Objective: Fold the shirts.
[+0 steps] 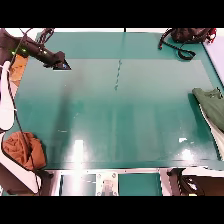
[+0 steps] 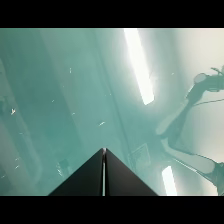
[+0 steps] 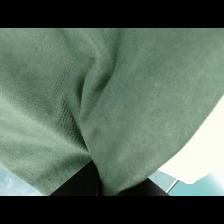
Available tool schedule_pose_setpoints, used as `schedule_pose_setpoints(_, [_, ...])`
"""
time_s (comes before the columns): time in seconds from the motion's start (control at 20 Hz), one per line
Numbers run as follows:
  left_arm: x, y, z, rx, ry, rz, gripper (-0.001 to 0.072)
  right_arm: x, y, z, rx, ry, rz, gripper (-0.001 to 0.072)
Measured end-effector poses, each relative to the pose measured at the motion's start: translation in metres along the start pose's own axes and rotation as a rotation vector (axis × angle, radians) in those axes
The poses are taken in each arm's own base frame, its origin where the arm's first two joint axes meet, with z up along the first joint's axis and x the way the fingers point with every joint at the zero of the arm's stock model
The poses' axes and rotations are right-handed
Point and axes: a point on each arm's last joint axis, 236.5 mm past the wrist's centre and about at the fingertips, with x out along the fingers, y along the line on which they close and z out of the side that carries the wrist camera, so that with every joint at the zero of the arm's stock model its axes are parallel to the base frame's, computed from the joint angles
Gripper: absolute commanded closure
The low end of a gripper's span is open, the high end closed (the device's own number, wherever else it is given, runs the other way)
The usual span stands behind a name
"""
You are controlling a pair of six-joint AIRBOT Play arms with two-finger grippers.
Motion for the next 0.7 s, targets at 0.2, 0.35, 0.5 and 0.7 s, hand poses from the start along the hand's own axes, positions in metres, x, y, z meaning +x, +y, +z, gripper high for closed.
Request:
schedule_pose_setpoints(0.2, [0.000, 0.000, 0.000, 0.000, 0.000, 0.000, 0.0684, -0.019, 0.015, 0.003, 0.005, -0.032, 0.067, 0.0686])
schedule_pose_setpoints(0.35, [0.000, 0.000, 0.000, 0.000, 0.000, 0.000, 0.0684, -0.055, 0.037, 0.014, -0.002, -0.103, 0.166, 0.0686])
schedule_pose_setpoints(0.5, [0.000, 0.000, 0.000, 0.000, 0.000, 0.000, 0.0684, -0.095, 0.050, 0.023, -0.017, -0.178, 0.226, 0.0686])
schedule_pose_setpoints(0.7, [0.000, 0.000, 0.000, 0.000, 0.001, -0.001, 0.0683, -0.131, 0.052, 0.027, -0.022, -0.249, 0.258, 0.0686])
